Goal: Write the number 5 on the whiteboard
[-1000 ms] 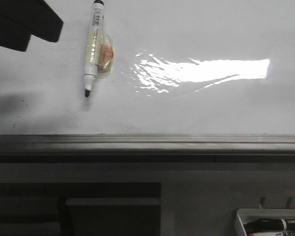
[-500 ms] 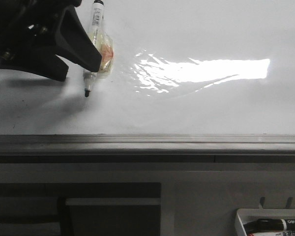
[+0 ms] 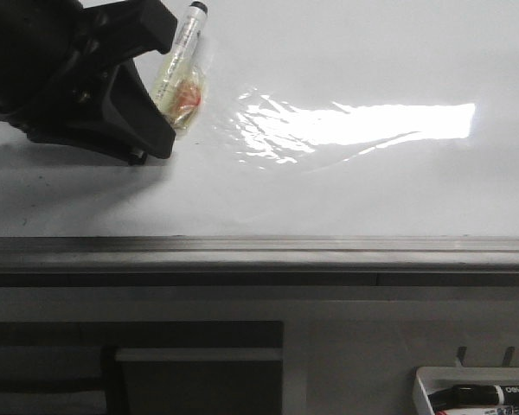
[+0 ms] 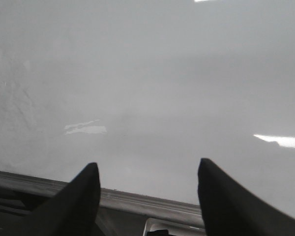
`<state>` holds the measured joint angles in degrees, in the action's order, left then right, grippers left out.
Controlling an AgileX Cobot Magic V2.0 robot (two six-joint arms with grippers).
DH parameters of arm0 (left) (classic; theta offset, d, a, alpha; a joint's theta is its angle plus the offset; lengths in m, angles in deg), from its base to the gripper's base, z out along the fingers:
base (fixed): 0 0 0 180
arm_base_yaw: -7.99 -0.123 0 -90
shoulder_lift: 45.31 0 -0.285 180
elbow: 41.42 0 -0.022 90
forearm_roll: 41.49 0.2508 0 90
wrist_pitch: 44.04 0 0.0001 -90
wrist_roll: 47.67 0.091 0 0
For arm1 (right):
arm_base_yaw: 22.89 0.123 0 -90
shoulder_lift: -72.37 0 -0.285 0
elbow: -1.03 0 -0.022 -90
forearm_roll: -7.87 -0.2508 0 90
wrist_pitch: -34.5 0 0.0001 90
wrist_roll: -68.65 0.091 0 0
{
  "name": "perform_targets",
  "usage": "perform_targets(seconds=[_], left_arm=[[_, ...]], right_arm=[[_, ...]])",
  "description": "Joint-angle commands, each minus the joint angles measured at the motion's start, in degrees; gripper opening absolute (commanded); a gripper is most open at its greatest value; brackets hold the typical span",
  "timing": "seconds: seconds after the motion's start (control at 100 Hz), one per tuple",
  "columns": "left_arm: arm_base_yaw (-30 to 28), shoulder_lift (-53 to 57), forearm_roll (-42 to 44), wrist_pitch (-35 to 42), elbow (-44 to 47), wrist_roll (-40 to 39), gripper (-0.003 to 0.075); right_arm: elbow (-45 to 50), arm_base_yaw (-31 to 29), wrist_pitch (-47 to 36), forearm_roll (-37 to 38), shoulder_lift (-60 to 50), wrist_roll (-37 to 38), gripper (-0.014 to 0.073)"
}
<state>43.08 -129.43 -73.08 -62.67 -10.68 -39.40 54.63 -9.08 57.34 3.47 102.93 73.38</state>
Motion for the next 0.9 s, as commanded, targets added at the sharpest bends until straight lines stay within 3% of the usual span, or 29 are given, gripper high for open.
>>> perform_targets(seconds=[0.0, 0.12, 0.22, 0.52, 0.7, 0.89], left_arm=[[0.5, 1.3, -0.6, 1.3, -1.8, 0.4, -0.0021], [1.7, 2.6, -0.5, -3.3, -1.8, 6.7, -0.002], [4.0, 4.6, -0.5, -7.6, -1.8, 16.2, -0.002], [9.8, 10.9, 1.8, -11.5, 1.2, 37.6, -0.002], [10.2, 14.4, 4.0, -11.2, 5.9, 44.7, -0.002], [10.2, 17.5, 4.0, -10.2, 8.2, 49.4, -0.002]], right_arm=[[-2.2, 0.8, -4.3, -0.2, 1.1, -1.2, 0.0388], [-2.2, 4.4, -2.5, -1.8, 1.7, -5.7, 0.0388], [-2.3, 8.8, -1.1, -5.1, 3.1, -9.2, 0.0388], [-3.0, 28.2, -7.0, -6.9, 7.8, -13.9, 0.0388], [-7.3, 38.6, -9.2, -6.5, 13.1, -16.5, 0.0388], [-11.7, 43.6, -11.2, -5.8, 21.0, -18.9, 0.0388]])
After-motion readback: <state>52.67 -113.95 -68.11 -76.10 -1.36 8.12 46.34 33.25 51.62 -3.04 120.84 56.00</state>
